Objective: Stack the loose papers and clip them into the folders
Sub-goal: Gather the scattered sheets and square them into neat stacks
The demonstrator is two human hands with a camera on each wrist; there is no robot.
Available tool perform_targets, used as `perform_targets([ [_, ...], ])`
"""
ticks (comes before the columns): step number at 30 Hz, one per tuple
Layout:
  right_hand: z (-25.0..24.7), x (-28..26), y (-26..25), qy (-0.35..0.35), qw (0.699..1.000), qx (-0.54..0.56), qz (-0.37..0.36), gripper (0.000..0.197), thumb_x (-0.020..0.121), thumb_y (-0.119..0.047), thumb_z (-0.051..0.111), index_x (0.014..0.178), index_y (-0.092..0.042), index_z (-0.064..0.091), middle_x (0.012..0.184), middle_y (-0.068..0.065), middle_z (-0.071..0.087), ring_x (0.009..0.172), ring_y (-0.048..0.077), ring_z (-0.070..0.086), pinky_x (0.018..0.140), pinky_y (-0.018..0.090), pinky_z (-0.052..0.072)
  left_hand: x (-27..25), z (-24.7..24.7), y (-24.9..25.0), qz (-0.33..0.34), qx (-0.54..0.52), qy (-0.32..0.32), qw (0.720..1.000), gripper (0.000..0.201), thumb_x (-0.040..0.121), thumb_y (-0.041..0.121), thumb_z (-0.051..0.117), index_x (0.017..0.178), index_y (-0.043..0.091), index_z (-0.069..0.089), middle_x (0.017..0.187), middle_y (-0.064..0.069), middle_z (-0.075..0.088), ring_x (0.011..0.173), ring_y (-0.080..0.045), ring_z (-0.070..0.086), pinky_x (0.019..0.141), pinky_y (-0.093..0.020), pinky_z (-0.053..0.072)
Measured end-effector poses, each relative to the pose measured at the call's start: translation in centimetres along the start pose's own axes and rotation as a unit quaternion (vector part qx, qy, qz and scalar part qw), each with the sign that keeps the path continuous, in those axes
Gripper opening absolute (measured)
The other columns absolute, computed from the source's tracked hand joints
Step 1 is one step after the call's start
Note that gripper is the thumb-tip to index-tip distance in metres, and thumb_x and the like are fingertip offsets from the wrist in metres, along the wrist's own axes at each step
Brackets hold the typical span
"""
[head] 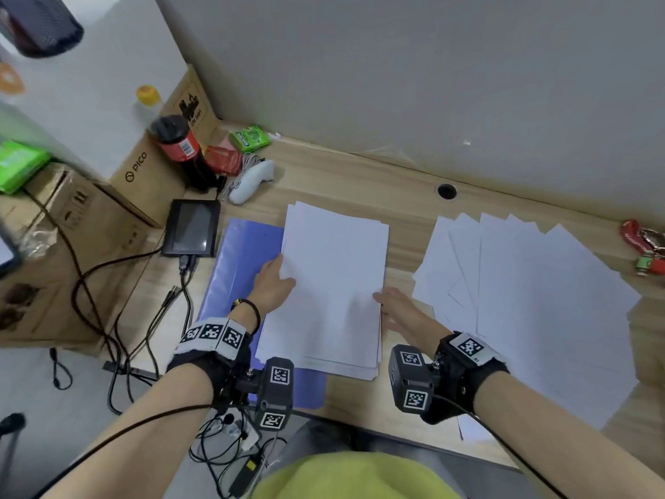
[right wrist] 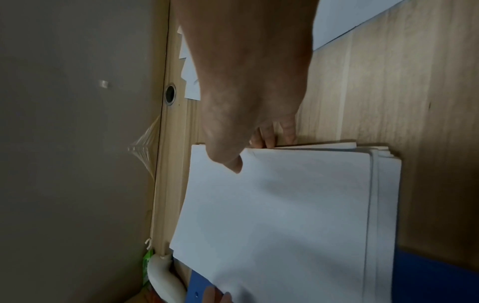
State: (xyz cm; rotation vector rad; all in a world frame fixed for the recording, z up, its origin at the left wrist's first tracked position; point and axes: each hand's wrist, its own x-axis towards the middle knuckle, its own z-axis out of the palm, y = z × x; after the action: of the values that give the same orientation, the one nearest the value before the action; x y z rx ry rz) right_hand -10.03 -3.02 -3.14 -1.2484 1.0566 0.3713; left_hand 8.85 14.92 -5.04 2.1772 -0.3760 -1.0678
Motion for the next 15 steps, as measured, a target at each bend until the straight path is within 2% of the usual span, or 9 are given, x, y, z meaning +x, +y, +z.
perform_targets([
  [2, -0.1, 0.3, 0.4, -0.006, 1.0, -0.012, -0.007, 0.054, 0.093, -0.038, 0.047, 0.143, -0.022, 0.033, 0.144, -0.004, 0.044, 0.129, 0.018, 0.043, 0.11, 0.044, 0.034, 0.1, 0.0, 0.0, -0.004, -0.005, 0.009, 1.0, 0.066, 0.086, 0.021, 0.051, 0.148, 0.025, 0.03, 0.15, -0.002, 0.036, 0.139, -0.027, 0.033, 0.11, -0.048, 0.035],
  [3, -0.2, 0.1, 0.5, -0.016, 1.0, -0.017, -0.01, 0.055, 0.092, -0.038, 0.047, 0.143, -0.023, 0.033, 0.144, -0.006, 0.042, 0.13, 0.017, 0.042, 0.111, 0.044, 0.033, -0.1, 0.1, 0.4, -0.005, -0.011, 0.023, 1.0, 0.063, 0.081, 0.025, 0.051, 0.143, 0.027, 0.038, 0.145, -0.002, 0.042, 0.135, -0.029, 0.037, 0.108, -0.048, 0.037],
  [5, -0.7, -0.3, 0.7, -0.026, 0.999, -0.015, -0.021, 0.044, 0.095, -0.034, 0.045, 0.137, -0.022, 0.037, 0.136, -0.01, 0.046, 0.126, 0.014, 0.043, 0.111, 0.041, 0.033, -0.3, 0.4, 1.4, -0.004, -0.005, 0.081, 0.997, 0.053, 0.077, 0.025, 0.051, 0.129, 0.023, 0.051, 0.133, -0.005, 0.051, 0.127, -0.033, 0.043, 0.104, -0.044, 0.039],
  [7, -1.6, -0.9, 0.9, -0.023, 0.999, -0.004, -0.026, 0.034, 0.099, -0.029, 0.043, 0.132, -0.023, 0.04, 0.13, -0.012, 0.046, 0.123, 0.012, 0.042, 0.109, 0.036, 0.034, -0.5, 1.3, 2.9, -0.012, 0.042, 0.166, 0.985, 0.047, 0.085, 0.015, 0.052, 0.132, 0.015, 0.049, 0.134, -0.011, 0.044, 0.126, -0.035, 0.037, 0.101, -0.038, 0.034],
  [9, -3.3, -1.6, 1.5, -0.005, 0.999, 0.004, -0.038, 0.039, 0.099, -0.029, 0.043, 0.138, -0.022, 0.041, 0.137, -0.01, 0.042, 0.128, 0.012, 0.038, 0.111, 0.037, 0.034, -0.8, 2.6, 4.9, -0.005, 0.051, 0.201, 0.978, 0.048, 0.089, 0.01, 0.051, 0.136, 0.013, 0.045, 0.139, -0.014, 0.037, 0.129, -0.033, 0.031, 0.1, -0.038, 0.032],
  [12, -6.8, -2.2, 3.1, 0.036, 0.998, 0.037, -0.045, 0.034, 0.098, -0.031, 0.046, 0.13, -0.025, 0.052, 0.135, -0.008, 0.048, 0.125, 0.012, 0.043, 0.107, 0.035, 0.038, -0.5, 5.1, 7.5, 0.042, 0.026, 0.158, 0.986, 0.045, 0.089, 0.008, 0.048, 0.133, 0.015, 0.047, 0.138, -0.01, 0.039, 0.127, -0.029, 0.034, 0.105, -0.039, 0.033],
  [13, -8.3, -2.8, 3.8, 0.057, 0.996, 0.054, -0.043, 0.03, 0.096, -0.031, 0.049, 0.126, -0.026, 0.055, 0.132, -0.006, 0.051, 0.124, 0.014, 0.046, 0.104, 0.034, 0.039, -0.3, 6.3, 8.4, 0.049, 0.008, 0.118, 0.992, 0.043, 0.09, 0.007, 0.047, 0.132, 0.016, 0.048, 0.136, -0.008, 0.041, 0.124, -0.026, 0.039, 0.102, -0.037, 0.037],
  [15, -11.3, -3.8, 5.4, 0.106, 0.99, 0.088, -0.04, 0.027, 0.095, -0.027, 0.051, 0.12, -0.023, 0.059, 0.127, -0.001, 0.056, 0.118, 0.017, 0.05, 0.1, 0.035, 0.042, -0.3, 8.6, 10.1, 0.058, -0.018, 0.034, 0.998, 0.04, 0.092, 0.006, 0.043, 0.13, 0.018, 0.049, 0.132, -0.003, 0.046, 0.115, -0.019, 0.046, 0.089, -0.029, 0.042],
])
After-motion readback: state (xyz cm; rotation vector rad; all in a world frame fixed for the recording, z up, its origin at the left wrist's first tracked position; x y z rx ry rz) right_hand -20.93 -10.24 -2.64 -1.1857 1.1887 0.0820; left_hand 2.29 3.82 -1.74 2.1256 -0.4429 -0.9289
